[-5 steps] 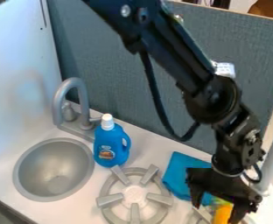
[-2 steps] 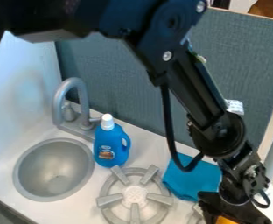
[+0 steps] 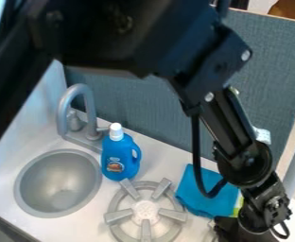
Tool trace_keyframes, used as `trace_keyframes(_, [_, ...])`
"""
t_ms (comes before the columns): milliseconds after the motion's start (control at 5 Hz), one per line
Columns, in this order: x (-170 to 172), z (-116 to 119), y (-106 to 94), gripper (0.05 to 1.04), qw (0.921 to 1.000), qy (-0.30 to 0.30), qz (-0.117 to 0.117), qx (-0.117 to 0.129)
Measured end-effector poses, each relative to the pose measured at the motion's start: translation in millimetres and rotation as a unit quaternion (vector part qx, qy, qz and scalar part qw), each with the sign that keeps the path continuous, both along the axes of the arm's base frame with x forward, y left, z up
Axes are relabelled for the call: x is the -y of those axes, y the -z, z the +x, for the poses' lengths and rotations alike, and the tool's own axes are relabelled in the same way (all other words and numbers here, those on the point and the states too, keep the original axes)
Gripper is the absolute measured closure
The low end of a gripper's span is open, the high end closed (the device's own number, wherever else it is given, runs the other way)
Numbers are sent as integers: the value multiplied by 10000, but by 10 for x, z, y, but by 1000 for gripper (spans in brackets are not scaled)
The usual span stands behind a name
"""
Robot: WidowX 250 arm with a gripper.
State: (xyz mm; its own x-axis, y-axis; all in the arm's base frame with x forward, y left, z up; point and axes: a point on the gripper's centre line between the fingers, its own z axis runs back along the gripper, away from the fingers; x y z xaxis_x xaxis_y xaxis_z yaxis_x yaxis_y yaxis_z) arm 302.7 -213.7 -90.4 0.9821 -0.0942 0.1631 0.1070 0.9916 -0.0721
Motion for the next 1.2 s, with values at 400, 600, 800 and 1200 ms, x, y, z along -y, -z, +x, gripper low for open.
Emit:
trace_keyframes(400, [-92,-132,-29,500,9997,-47,73,-213])
trace_keyframes(600, [-233,-50,-458,551,9981,-550,-232,181])
trace_keyframes(800, [-639,201,-801,556,9795,-1841,-507,641])
trace_keyframes(1200, [-1622,841,-959,556,8898,-4324,-1287,682])
